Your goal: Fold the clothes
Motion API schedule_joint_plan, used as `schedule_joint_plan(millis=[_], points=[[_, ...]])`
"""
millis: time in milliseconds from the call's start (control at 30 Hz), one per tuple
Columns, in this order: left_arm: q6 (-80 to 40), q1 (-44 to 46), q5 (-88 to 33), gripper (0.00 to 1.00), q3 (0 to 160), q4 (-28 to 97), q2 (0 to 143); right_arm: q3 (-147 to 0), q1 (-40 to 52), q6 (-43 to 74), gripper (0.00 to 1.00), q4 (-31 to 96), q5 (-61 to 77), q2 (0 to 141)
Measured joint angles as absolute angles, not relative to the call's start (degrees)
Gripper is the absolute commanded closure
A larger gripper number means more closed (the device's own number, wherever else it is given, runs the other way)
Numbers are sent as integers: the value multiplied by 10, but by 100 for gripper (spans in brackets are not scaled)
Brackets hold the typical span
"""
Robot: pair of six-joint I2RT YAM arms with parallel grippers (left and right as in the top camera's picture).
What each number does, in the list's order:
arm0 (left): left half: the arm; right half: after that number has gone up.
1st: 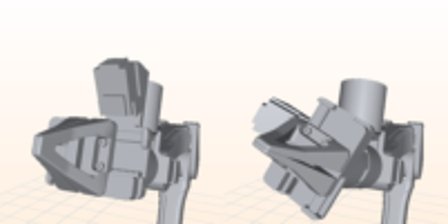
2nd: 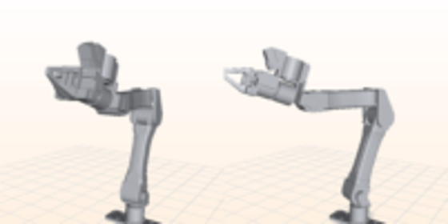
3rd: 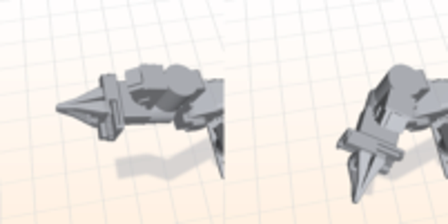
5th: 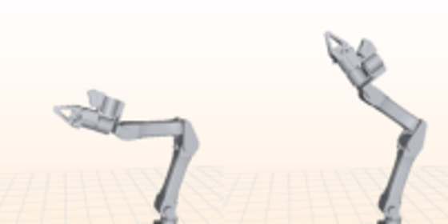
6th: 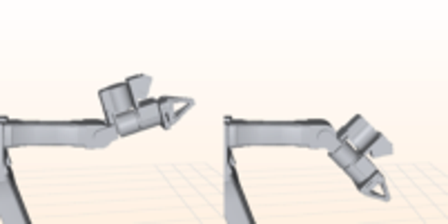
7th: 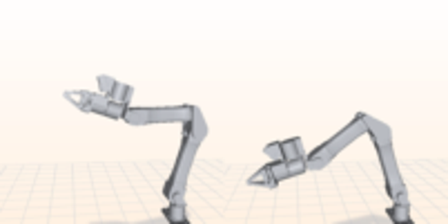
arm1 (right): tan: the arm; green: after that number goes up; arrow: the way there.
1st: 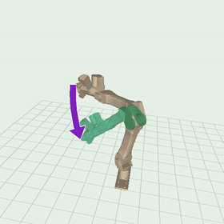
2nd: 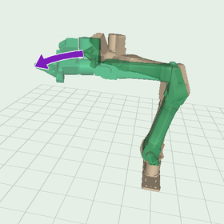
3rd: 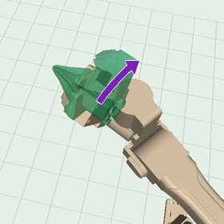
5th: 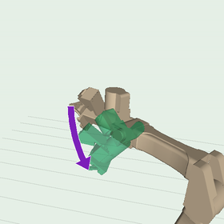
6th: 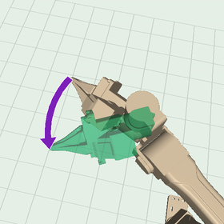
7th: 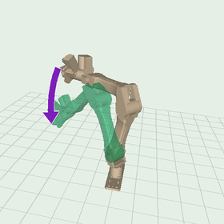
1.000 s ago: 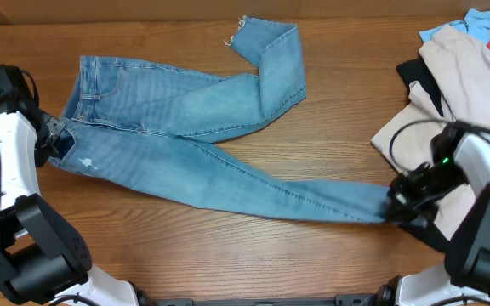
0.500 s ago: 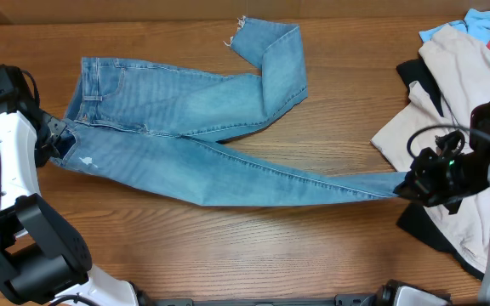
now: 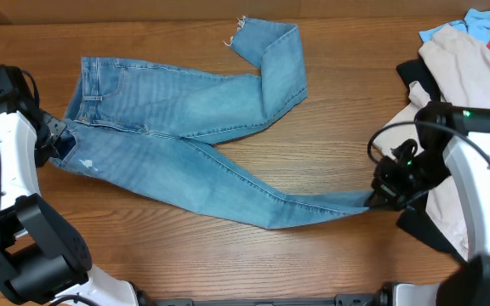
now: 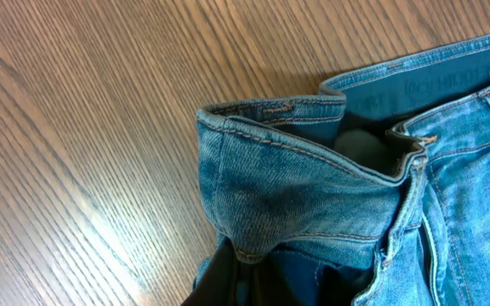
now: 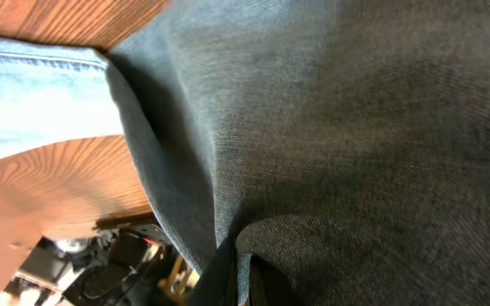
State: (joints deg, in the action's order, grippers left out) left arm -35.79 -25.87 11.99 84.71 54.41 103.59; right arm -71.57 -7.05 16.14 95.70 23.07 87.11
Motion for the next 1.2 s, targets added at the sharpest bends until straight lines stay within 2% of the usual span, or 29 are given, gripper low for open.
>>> schedule_joint_plan(millis=[233,467,700,867,1067,1200], points=[[-358,-259,120,96,847,544,1036,-715,-163,122,96,854,256,985],[-358,-259,119,96,847,545,1036,-714,-192,130,95,666,264,1072],[-358,-259,116,96,847,547,1036,-714,-191,147,77,550,264,1074],[-358,-259,116,96,847,547,1036,-739,-204,150,74,586,249,1074],[-358,-259,116,96,847,547,1036,-846,-260,145,73,723,217,1072],[-358,-259,116,95,847,547,1036,-859,-286,133,73,788,167,1069]])
